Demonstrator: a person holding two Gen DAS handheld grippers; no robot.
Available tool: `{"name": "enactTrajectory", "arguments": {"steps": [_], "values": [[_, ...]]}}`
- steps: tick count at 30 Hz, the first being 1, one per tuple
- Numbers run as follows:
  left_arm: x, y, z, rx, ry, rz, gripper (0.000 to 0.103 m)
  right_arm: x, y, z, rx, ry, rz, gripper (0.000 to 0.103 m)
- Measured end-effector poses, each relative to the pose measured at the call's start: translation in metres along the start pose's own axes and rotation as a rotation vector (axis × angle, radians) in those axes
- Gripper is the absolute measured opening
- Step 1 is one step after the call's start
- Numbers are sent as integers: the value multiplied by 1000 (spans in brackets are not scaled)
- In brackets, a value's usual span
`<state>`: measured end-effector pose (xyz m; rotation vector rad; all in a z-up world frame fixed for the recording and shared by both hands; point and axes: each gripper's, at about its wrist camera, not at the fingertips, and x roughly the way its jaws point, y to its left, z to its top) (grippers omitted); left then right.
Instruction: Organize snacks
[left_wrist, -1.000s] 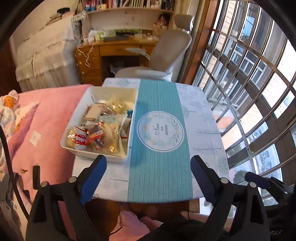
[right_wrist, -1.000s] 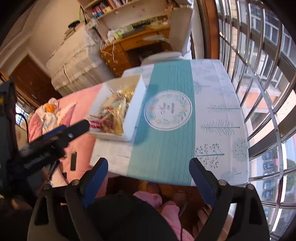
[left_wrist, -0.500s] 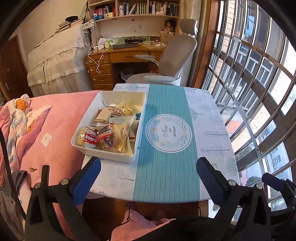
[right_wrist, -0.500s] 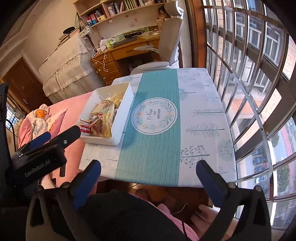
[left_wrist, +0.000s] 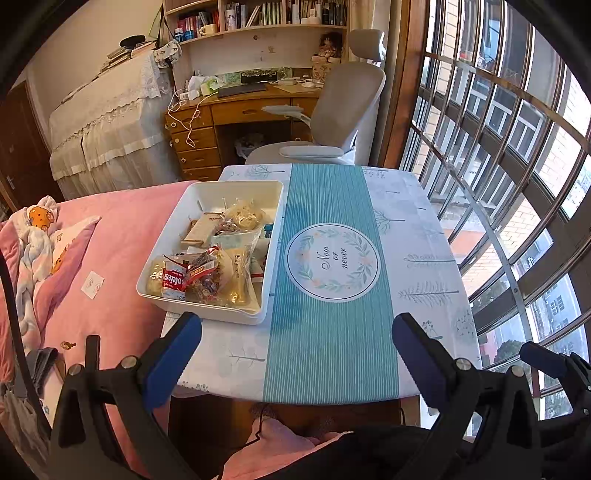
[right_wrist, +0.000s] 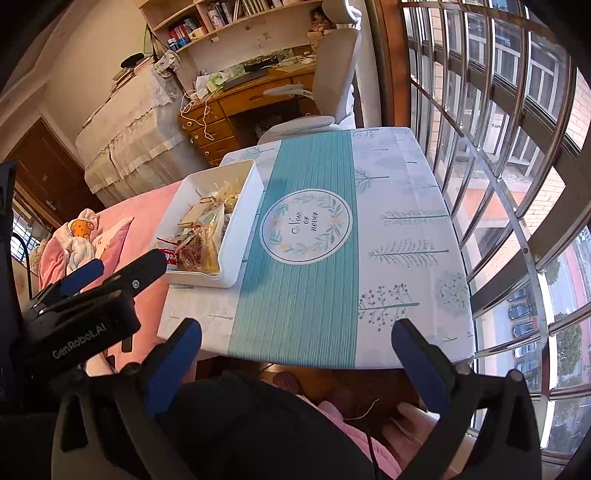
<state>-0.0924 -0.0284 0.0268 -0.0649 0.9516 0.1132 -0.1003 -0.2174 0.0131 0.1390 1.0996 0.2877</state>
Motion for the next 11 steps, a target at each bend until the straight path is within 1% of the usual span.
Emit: {"name": "enactTrajectory", "arguments": {"steps": [11], "values": [[5,0,1,3,14,8,103,9,-5,3,8,23,6,103]]}}
